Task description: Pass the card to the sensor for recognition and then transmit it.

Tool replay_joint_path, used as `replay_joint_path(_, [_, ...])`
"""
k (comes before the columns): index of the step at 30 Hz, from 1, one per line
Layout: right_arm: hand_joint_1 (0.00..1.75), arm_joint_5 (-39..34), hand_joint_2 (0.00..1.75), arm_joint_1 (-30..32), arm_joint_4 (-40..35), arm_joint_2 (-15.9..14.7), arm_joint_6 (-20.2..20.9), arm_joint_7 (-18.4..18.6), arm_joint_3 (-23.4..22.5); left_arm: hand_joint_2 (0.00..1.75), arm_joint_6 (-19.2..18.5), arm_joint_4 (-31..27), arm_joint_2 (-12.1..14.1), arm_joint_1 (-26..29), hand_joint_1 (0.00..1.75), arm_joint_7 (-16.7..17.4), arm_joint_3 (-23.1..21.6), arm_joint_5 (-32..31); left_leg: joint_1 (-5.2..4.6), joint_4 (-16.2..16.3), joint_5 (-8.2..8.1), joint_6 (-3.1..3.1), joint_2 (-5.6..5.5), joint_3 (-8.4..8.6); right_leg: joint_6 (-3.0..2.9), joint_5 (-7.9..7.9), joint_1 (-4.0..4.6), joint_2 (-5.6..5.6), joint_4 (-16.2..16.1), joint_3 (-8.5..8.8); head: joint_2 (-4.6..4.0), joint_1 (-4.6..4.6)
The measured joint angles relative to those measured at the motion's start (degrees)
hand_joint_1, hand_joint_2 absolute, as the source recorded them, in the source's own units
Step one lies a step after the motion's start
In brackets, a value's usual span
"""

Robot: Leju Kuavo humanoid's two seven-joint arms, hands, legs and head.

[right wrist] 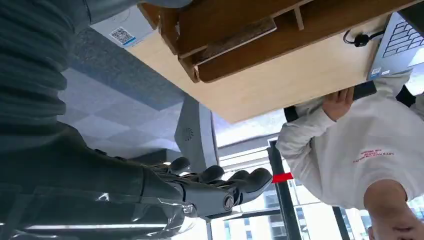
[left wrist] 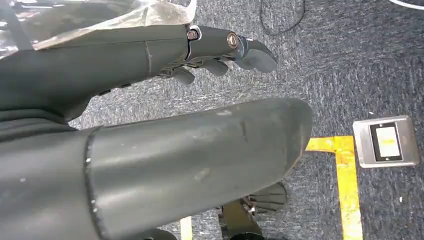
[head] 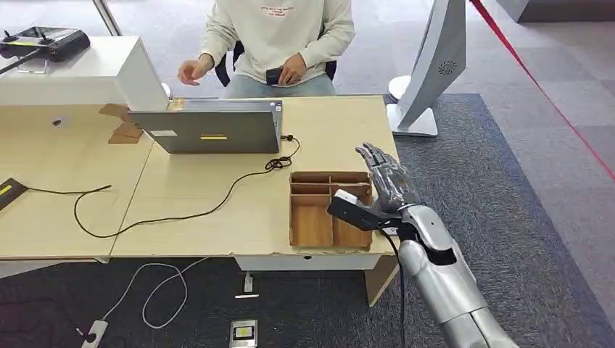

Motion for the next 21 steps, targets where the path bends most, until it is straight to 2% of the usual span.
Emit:
replay_joint_path(6, [0.0, -0.1, 1.75, 0.0, 0.0, 0.2, -0.1, 0.0, 0.0, 0.0, 0.0, 0.0, 0.0, 0.0, 0.0, 0.0, 0.0, 0.0, 0.0, 0.0, 0.0, 0.0, -0.01, -0.01, 0.0, 0.0, 0.0, 0.0, 0.0, 0.0, 0.0, 0.0])
replay_joint_path(10, [0.0, -0.1, 1.75, 0.0, 0.3, 0.5, -1.5, 0.0, 0.0, 0.0, 0.0, 0.0, 0.0, 0.0, 0.0, 0.0, 0.0, -0.2, 0.0, 0.0, 0.0, 0.0, 0.0, -0.01, 0.0, 0.0, 0.0, 0.0, 0.0, 0.0, 0.0, 0.0])
replay_joint_path(17, [0.0, 1.3, 1.75, -1.3, 3.8, 2.2, -10.4, 0.0, 0.1, 0.0, 0.2, 0.0, -0.1, -0.1, 0.0, -0.7, 0.0, -1.6, 0.01, 0.0, 0.0, 0.0, -0.01, -0.01, 0.0, 0.0, 0.01, 0.0, 0.0, 0.01, 0.0, 0.02])
replay_joint_path(19, [0.0, 1.5, 1.75, -1.5, 5.0, 2.9, -12.1, -0.2, 0.1, 0.0, 0.5, 0.0, -0.1, 0.0, 0.0, -0.9, 0.0, -2.0, 0.01, 0.0, 0.0, 0.0, -0.02, -0.03, 0.0, 0.0, 0.01, 0.0, 0.0, 0.0, 0.0, 0.0])
replay_joint_path(21, [0.0, 1.5, 1.75, -1.5, 5.0, 2.9, -12.1, -0.2, 0.1, 0.0, 0.5, 0.0, -0.1, 0.0, 0.0, -0.9, 0.0, -2.0, 0.01, 0.0, 0.0, 0.0, -0.02, -0.03, 0.0, 0.0, 0.01, 0.0, 0.0, 0.0, 0.0, 0.0])
